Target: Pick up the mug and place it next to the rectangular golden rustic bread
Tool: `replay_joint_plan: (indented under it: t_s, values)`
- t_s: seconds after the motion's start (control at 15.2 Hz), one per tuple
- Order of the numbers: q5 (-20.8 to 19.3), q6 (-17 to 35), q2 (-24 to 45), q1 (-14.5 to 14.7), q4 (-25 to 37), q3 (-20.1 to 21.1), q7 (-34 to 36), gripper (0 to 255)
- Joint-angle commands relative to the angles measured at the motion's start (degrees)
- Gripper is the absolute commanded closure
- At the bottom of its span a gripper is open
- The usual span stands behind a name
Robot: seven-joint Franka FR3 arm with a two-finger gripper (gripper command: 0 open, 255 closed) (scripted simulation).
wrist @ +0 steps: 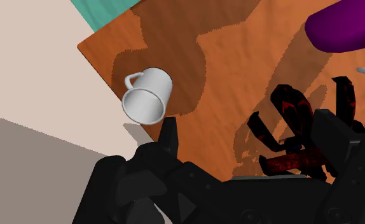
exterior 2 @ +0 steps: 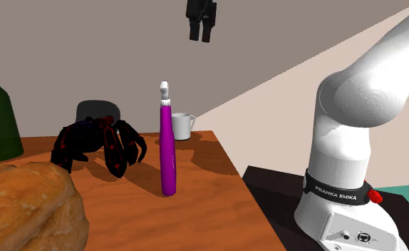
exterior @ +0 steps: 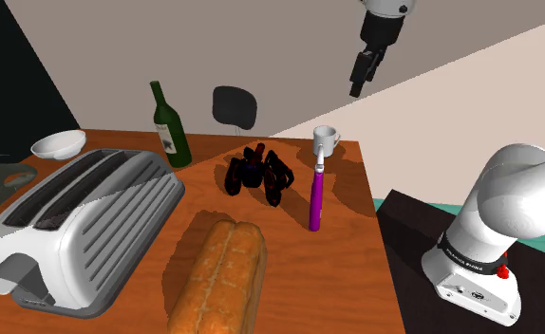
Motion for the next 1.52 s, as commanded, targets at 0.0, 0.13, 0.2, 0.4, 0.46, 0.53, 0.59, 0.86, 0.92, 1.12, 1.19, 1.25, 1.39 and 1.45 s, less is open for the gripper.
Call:
replay_joint_plan:
  t_s: [0.0, 0.13, 0.2, 0.4, 0.46, 0.53, 0.59, 0.86, 0.92, 1.12, 1.19, 1.25, 1.39, 1.45]
  values:
    - [0.0, 0.0, 0.0, 0.0, 0.0, 0.0, 0.0, 0]
    - [-0.38, 2.86, 2.77, -0.54, -0.88, -0.84, -0.44, 0]
    - [-0.57, 4.28, 4.24, -0.8, -1.22, -1.25, -0.66, 0]
    - [-1.08, 8.46, 8.96, -1.59, -1.86, -2.46, -1.29, 0]
    - [-1.23, 9.82, 10.63, -1.86, -1.94, -2.85, -1.5, 0]
    - [-1.37, 11.16, 12.35, -2.12, -1.96, -3.24, -1.71, 0]
    - [-1.5, 12.47, 14.11, -2.36, -1.91, -3.63, -1.92, 0]
    - [-1.88, 17.47, 21.52, -3.29, -1.08, -5.13, -2.77, 0]
    - [-1.93, 18.64, 23.46, -3.51, -0.7, -5.5, -2.99, 0]
    - [-1.96, 21.92, 29.43, -4.14, 0.79, -6.55, -3.7, 0]
    - [-1.92, 22.93, 31.47, -4.34, 1.41, -6.88, -3.95, 0]
    - [-1.86, 23.9, 33.52, -4.55, 2.1, -7.2, -4.21, 0]
    - [-1.65, 25.7, 37.69, -4.97, 3.65, -7.8, -4.76, 0]
    - [-1.51, 26.53, 39.79, -5.18, 4.52, -8.08, -5.05, 0]
